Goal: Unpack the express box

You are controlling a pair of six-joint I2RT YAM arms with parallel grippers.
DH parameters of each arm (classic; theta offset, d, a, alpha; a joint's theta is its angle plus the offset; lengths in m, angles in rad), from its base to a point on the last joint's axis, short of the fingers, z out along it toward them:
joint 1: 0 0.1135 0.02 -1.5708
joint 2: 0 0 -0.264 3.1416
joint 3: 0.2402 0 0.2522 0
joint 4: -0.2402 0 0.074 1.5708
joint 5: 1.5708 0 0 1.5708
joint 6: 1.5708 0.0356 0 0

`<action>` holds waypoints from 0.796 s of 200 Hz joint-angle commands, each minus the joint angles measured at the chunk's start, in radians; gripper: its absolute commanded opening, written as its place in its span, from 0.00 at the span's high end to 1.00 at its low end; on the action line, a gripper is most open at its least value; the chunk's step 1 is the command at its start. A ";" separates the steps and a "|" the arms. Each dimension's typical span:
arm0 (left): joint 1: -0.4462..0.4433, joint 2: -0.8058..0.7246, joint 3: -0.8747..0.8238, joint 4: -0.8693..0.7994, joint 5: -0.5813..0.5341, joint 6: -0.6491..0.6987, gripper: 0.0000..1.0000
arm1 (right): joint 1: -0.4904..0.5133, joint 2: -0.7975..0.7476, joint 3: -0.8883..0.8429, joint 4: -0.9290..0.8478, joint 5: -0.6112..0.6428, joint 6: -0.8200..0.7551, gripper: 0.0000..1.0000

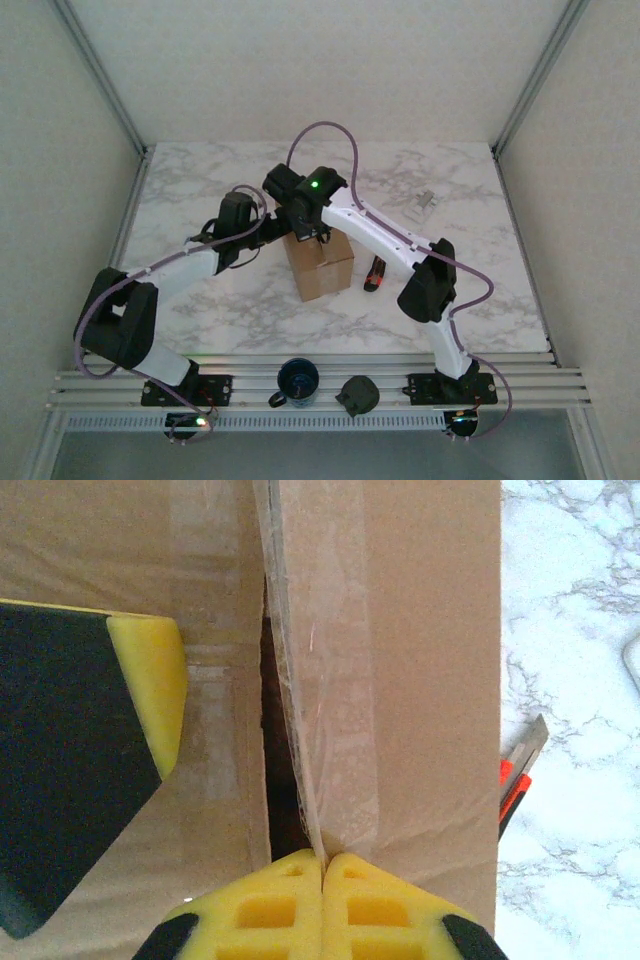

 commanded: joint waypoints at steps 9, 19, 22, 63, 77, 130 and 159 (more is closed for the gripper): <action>-0.017 0.090 -0.078 -0.234 -0.132 0.068 0.12 | -0.015 -0.116 -0.023 0.021 0.035 0.015 1.00; -0.016 0.090 -0.075 -0.241 -0.139 0.075 0.12 | -0.026 -0.133 -0.042 0.023 0.035 0.015 1.00; -0.016 0.090 -0.073 -0.244 -0.141 0.077 0.12 | -0.030 -0.139 -0.048 0.024 0.034 0.015 1.00; -0.016 0.091 -0.061 -0.264 -0.152 0.093 0.12 | -0.101 -0.216 -0.150 0.069 -0.031 -0.012 1.00; -0.016 0.091 -0.058 -0.269 -0.154 0.096 0.12 | -0.130 -0.236 -0.188 0.090 -0.078 -0.030 1.00; -0.016 0.086 -0.052 -0.295 -0.169 0.114 0.13 | -0.235 -0.298 -0.297 0.134 -0.162 -0.085 1.00; -0.016 0.081 -0.040 -0.308 -0.167 0.121 0.13 | -0.281 -0.315 -0.330 0.163 -0.248 -0.129 1.00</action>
